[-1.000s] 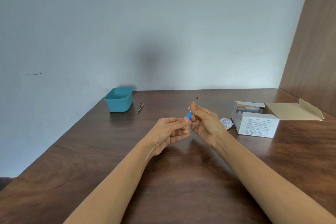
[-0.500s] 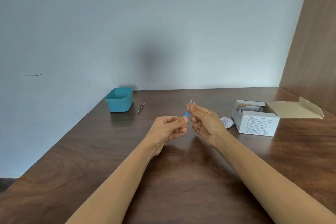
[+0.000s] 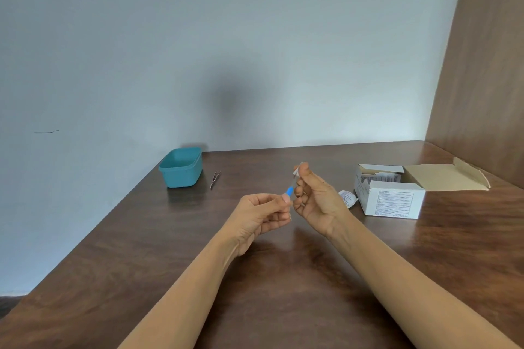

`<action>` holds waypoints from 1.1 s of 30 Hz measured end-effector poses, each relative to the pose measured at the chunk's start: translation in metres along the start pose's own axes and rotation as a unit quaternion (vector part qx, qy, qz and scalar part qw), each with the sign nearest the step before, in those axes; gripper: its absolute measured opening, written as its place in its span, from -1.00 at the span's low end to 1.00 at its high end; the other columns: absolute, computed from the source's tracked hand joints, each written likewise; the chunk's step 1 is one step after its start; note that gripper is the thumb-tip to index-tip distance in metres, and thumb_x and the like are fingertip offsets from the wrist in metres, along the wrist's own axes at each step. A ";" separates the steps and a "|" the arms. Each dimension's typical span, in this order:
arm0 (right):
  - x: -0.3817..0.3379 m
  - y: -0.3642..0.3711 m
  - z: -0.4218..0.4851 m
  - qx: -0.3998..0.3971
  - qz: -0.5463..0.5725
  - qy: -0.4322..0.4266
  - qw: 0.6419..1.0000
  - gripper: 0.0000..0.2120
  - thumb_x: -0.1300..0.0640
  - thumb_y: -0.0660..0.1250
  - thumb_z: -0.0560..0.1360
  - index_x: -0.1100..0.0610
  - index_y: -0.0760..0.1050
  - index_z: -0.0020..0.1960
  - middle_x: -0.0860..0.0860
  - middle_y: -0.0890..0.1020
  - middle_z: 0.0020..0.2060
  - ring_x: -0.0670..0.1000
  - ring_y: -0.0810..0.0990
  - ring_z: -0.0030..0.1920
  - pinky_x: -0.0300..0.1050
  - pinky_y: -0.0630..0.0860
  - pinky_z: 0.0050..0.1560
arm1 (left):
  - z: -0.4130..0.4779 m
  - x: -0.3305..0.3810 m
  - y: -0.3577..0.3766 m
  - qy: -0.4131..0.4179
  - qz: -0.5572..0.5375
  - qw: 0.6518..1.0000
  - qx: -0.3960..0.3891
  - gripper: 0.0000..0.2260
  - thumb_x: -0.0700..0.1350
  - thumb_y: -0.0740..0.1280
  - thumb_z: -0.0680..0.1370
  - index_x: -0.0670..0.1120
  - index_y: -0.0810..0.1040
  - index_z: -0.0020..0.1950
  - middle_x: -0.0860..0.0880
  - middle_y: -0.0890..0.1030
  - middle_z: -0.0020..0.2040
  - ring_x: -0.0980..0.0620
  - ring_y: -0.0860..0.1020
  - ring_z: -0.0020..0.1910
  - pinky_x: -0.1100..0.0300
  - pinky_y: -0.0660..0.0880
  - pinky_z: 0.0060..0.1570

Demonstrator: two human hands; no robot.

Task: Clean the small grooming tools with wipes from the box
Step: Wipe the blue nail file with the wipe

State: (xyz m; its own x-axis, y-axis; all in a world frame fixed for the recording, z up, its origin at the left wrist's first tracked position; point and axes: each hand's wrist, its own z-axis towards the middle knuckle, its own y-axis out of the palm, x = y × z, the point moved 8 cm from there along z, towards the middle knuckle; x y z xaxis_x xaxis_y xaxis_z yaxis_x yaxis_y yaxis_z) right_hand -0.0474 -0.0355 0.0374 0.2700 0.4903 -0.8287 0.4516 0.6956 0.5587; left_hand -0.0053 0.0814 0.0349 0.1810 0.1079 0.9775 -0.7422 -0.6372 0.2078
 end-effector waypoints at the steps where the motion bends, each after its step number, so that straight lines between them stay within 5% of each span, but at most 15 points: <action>1: 0.000 0.001 0.000 -0.003 0.010 0.000 1.000 -0.77 -0.11 0.48 0.22 0.03 0.63 -0.26 -0.07 0.44 -0.44 -0.13 0.36 -0.41 -0.26 0.34 -0.29 | -0.001 0.001 0.001 -0.001 -0.002 1.000 -0.003 -0.77 -0.12 0.45 0.41 -0.27 0.64 -0.06 -0.08 0.63 -0.30 0.09 0.61 -0.31 0.20 0.63 -0.12; 11: -0.022 -0.005 0.006 -0.012 0.106 -0.035 0.994 -0.84 -0.08 0.38 0.33 -0.01 0.51 -0.29 -0.15 0.49 -0.36 -0.20 0.41 -0.45 -0.35 0.33 -0.42 | -0.001 -0.005 -0.001 -0.023 0.007 1.000 -0.006 -0.82 -0.16 0.44 0.46 -0.28 0.66 -0.07 -0.10 0.63 -0.27 0.07 0.60 -0.30 0.15 0.63 -0.06; 19: -0.002 -0.020 0.008 0.055 0.046 0.000 0.997 -0.83 -0.10 0.38 0.36 -0.02 0.53 -0.16 -0.17 0.51 -0.34 -0.19 0.38 -0.41 -0.32 0.30 -0.35 | -0.001 0.007 -0.042 0.025 0.033 0.983 0.179 -0.78 -0.11 0.52 0.40 -0.26 0.67 -0.10 -0.13 0.65 -0.26 0.05 0.62 -0.29 0.20 0.62 -0.16; 23: 0.014 -0.012 0.004 0.029 -0.008 0.008 1.000 -0.85 -0.02 0.40 0.38 0.05 0.57 -0.15 -0.15 0.57 -0.33 -0.16 0.38 -0.38 -0.29 0.29 -0.32 | -0.012 0.033 -0.073 0.084 0.170 0.935 0.299 -0.82 0.02 0.54 0.37 -0.07 0.69 -0.21 -0.02 0.68 -0.33 0.04 0.67 -0.26 0.18 0.62 -0.13; 27: 0.025 0.001 0.011 -0.015 -0.075 -0.022 0.997 -0.81 0.06 0.44 0.32 0.20 0.59 -0.23 -0.05 0.61 -0.31 -0.11 0.34 -0.36 -0.26 0.28 -0.27 | -0.026 0.071 -0.095 0.127 0.322 0.862 0.369 -0.82 0.09 0.48 0.40 0.00 0.65 -0.20 0.08 0.65 -0.29 0.17 0.59 -0.23 0.37 0.39 -0.30; 33: 0.028 0.009 0.039 -0.002 -0.105 -0.038 0.994 -0.81 0.09 0.47 0.33 0.23 0.61 -0.27 -0.01 0.58 -0.38 -0.09 0.34 -0.37 -0.25 0.29 -0.28 | -0.034 0.117 -0.154 0.101 0.420 0.772 0.466 -0.86 0.06 0.43 0.42 0.00 0.63 -0.17 0.08 0.65 -0.17 0.01 0.59 -0.11 0.17 0.46 -0.18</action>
State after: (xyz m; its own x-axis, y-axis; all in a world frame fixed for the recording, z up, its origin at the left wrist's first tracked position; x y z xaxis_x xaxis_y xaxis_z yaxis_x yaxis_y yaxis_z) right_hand -0.0024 -0.0360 0.0175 0.2334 0.2924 -0.9274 0.5020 0.7806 0.3725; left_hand 0.1081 0.2182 0.1188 -0.2851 -0.5851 0.7592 0.2601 -0.8096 -0.5262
